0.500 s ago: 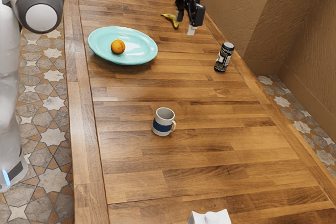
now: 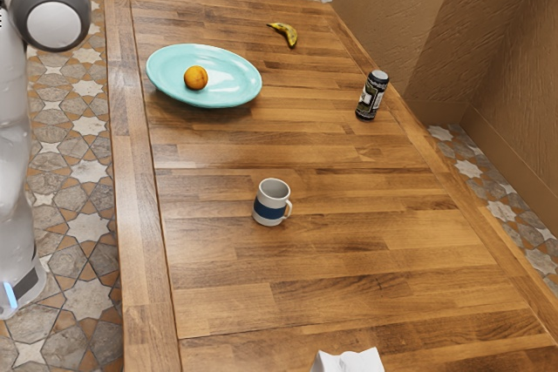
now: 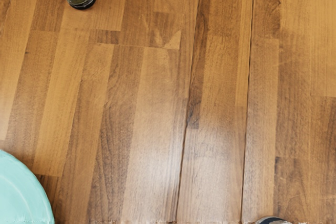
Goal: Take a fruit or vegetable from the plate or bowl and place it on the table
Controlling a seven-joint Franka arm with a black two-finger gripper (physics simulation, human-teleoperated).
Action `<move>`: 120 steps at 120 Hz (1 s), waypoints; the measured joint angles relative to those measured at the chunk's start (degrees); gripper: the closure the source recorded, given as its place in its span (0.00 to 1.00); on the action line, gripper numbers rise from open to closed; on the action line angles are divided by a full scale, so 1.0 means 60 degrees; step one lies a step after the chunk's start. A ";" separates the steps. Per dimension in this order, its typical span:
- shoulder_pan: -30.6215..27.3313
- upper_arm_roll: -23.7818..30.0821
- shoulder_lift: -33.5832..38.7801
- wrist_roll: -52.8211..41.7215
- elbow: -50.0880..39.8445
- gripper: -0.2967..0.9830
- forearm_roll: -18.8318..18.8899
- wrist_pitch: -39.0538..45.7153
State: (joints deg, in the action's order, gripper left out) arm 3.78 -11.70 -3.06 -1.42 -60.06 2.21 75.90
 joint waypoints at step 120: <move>-0.3236 -0.1192 -0.1221 0.0375 -0.4505 0.23 -0.0175 0.2900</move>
State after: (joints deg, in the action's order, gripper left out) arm -15.64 -18.85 -10.38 0.83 -87.10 1.16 93.31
